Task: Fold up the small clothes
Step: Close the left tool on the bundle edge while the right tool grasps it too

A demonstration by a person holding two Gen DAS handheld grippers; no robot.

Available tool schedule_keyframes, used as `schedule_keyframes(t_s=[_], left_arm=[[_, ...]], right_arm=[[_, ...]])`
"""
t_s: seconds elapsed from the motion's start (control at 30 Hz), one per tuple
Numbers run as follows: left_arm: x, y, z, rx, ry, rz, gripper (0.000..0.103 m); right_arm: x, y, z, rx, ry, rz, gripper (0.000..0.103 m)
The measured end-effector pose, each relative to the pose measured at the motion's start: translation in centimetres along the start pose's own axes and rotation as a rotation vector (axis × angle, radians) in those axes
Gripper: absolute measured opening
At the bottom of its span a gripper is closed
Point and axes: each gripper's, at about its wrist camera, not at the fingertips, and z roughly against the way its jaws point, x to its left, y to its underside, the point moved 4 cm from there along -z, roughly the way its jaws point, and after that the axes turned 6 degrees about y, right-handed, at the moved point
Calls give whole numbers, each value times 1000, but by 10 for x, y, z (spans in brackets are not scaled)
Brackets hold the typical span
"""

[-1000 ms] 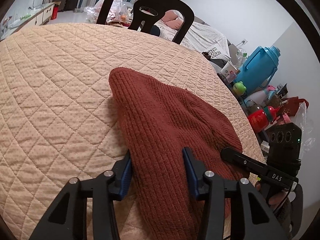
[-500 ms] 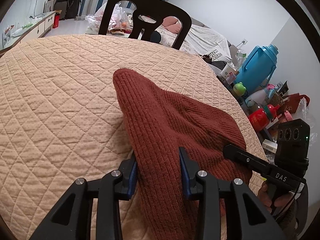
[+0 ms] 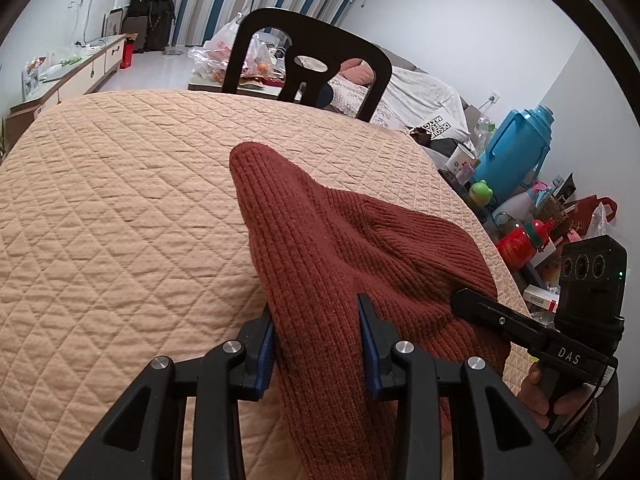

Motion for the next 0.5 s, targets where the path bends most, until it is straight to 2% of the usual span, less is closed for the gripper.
schedule_keyframes(t_s=[0.5], left_arm=[[23, 8, 30, -36, -28, 36, 38]], right_arm=[[37, 4, -12, 15, -26, 59, 29]])
